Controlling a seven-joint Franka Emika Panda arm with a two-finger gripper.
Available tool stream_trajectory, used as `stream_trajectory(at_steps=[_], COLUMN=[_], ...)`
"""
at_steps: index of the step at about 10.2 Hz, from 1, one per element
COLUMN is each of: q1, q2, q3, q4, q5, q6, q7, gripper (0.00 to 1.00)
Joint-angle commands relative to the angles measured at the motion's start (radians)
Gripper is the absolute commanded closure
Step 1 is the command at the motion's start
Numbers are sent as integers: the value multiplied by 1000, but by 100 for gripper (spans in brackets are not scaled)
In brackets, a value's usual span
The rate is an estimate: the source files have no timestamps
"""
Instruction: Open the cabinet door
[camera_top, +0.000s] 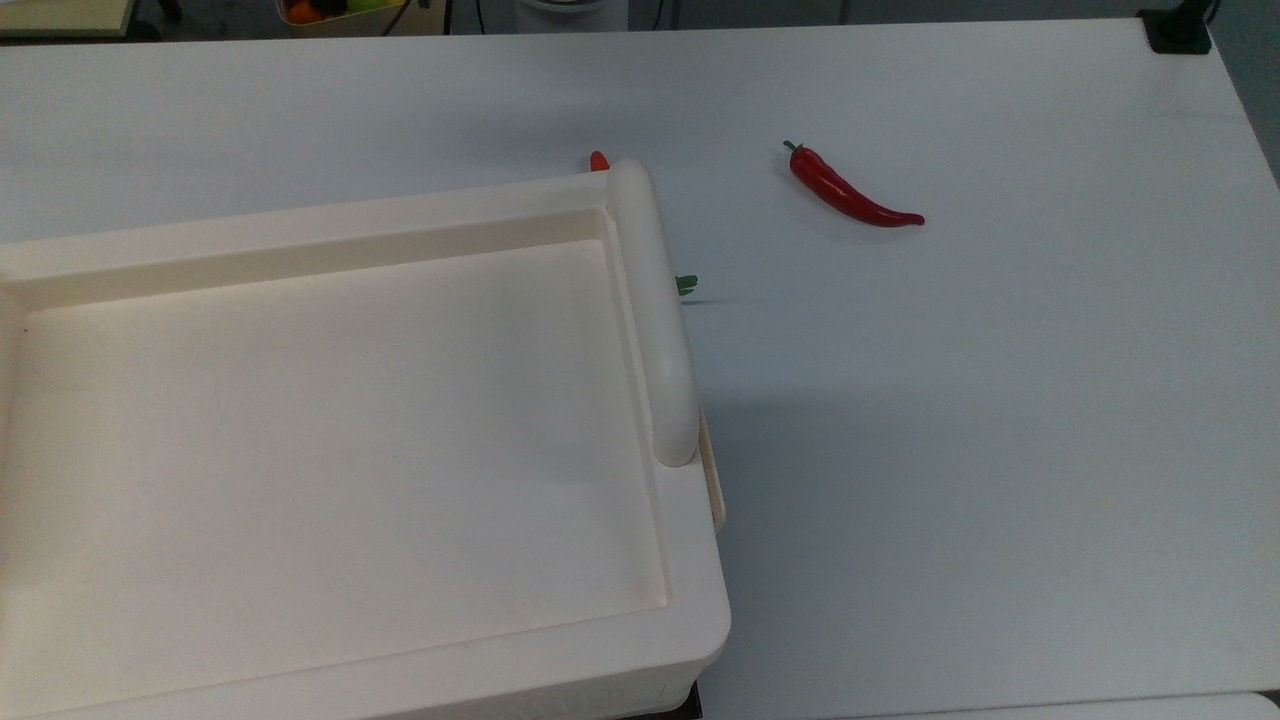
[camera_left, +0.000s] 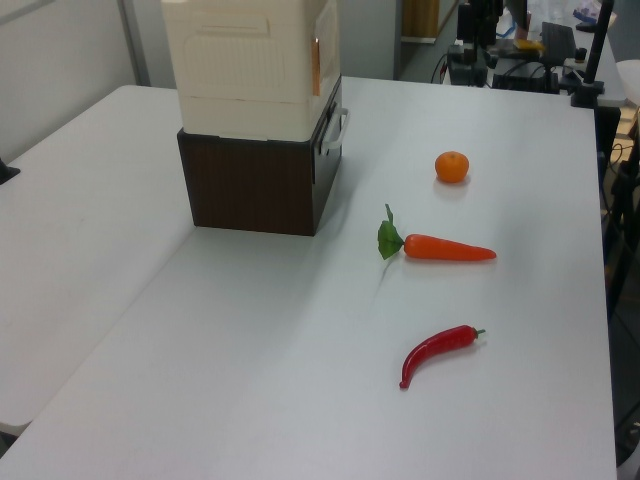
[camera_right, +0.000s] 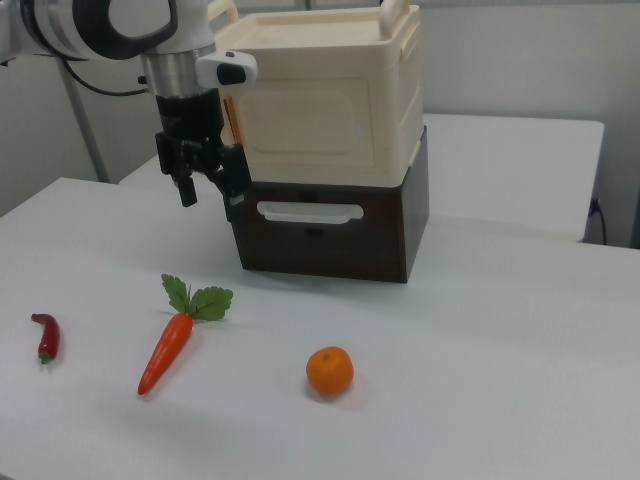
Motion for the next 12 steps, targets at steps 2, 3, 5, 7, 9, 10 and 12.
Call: stream_trajectory(at_steps=[2, 3, 5, 7, 9, 10, 12], q1=[-9, -10, -9, -9, -10, -20, -14], q2=[-30, -28, -25, -19, -16, -13, -11], q3=[-1, -1, -1, -4, -4, -12, -12], q4=[-8, -8, -8, -6, 0, 21, 22], q5=[-3, 2, 20, 55, 94, 132, 160], q6=[-7, -7, -9, -6, -9, -9, -3], q7=[-17, -19, -20, -22, -66, -103, -158], gripper=[0, 0, 0, 0, 0, 0, 0])
